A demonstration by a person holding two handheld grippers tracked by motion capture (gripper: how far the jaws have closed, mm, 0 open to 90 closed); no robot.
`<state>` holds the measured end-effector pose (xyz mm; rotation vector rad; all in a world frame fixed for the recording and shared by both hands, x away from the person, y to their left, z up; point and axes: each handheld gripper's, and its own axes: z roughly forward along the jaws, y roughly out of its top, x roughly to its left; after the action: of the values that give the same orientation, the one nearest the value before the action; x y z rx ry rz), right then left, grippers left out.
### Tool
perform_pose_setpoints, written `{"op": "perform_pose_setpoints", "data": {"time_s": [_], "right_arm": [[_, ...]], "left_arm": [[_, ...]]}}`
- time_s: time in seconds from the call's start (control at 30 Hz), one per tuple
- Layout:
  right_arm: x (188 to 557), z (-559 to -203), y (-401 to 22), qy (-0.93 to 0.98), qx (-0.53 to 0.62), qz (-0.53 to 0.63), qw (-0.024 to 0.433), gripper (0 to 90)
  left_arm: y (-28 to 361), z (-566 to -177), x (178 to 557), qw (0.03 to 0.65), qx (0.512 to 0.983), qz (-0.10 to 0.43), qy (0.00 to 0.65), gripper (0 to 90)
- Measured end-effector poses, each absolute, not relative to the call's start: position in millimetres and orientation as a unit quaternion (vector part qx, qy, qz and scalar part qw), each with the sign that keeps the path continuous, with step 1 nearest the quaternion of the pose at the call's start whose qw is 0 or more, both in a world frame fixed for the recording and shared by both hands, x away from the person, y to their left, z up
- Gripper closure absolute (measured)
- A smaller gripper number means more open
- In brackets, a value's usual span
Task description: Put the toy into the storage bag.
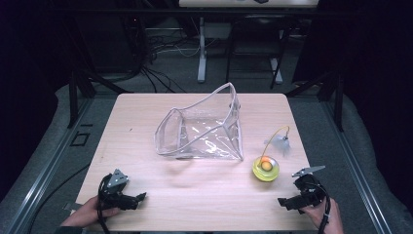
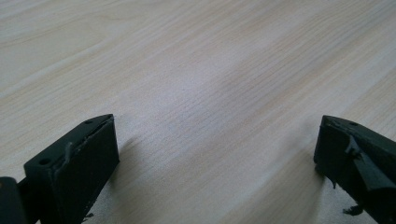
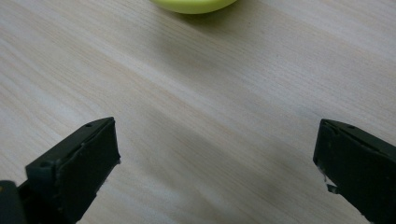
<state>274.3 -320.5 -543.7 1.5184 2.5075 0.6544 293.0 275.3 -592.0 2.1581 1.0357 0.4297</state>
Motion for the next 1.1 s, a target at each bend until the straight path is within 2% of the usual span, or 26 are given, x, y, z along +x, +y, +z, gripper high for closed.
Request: {"op": "perform_pose_setpoints", "data": {"time_s": [0.8, 1.1], "right_arm": [[282, -520, -301, 0.838, 0.482, 0.248, 0.062, 0.0], [290, -504, -289, 0.845, 0.461, 0.260, 0.081, 0.0]], "left_arm": [[275, -592, 293, 0.347, 0.832, 0.166, 0.399, 0.0], [275, -592, 293, 0.347, 0.832, 0.166, 0.399, 0.0]]}}
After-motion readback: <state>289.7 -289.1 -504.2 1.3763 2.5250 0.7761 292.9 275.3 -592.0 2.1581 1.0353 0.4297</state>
